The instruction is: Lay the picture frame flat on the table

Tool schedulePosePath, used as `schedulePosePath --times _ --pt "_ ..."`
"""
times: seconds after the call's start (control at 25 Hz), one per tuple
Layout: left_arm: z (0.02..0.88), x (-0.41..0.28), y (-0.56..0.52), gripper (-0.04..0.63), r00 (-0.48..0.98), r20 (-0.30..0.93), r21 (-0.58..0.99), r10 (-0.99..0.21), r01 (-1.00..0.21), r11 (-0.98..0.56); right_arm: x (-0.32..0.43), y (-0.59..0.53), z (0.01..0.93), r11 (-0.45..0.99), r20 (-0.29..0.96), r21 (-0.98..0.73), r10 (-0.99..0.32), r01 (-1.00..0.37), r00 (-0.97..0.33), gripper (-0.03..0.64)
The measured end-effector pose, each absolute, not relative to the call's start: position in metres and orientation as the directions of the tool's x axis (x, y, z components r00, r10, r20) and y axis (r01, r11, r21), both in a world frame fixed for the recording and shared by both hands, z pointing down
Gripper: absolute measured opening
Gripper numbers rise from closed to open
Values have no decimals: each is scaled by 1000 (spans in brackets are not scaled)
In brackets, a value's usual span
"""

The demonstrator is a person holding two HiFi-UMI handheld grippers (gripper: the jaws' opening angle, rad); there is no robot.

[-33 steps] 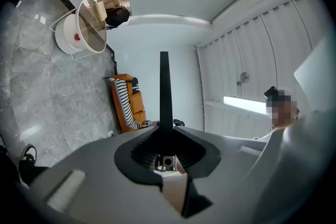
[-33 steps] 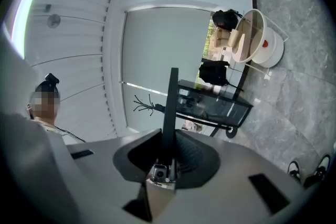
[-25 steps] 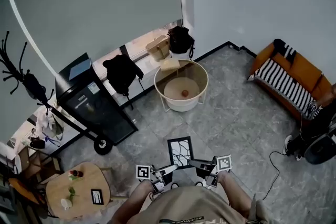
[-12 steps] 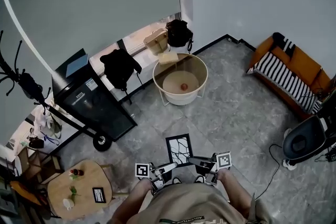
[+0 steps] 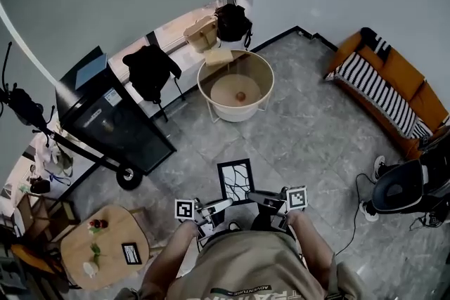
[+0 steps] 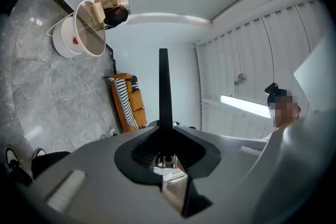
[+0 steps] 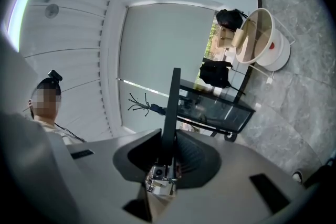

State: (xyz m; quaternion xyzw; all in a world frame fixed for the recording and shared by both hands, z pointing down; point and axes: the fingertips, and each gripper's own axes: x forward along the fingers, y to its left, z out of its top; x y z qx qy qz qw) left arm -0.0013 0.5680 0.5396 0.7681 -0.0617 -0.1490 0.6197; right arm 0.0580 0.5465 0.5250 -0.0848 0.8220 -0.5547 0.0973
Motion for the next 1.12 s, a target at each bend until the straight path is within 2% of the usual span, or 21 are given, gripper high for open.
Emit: schedulePosePath --times 0.36,0.6,1.12 --pt "546 -12 528 74 937 -171 973 -304 112 -203 44 504 534 350 -51 -936 -223 -31 -973 71" --pt "555 -11 472 74 934 -122 981 -336 63 -182 44 445 537 349 -71 -937 -189 1 -979 71" --pt "555 31 330 74 904 -137 980 -405 66 -186 85 299 540 339 -76 -940 -111 34 -991 71"
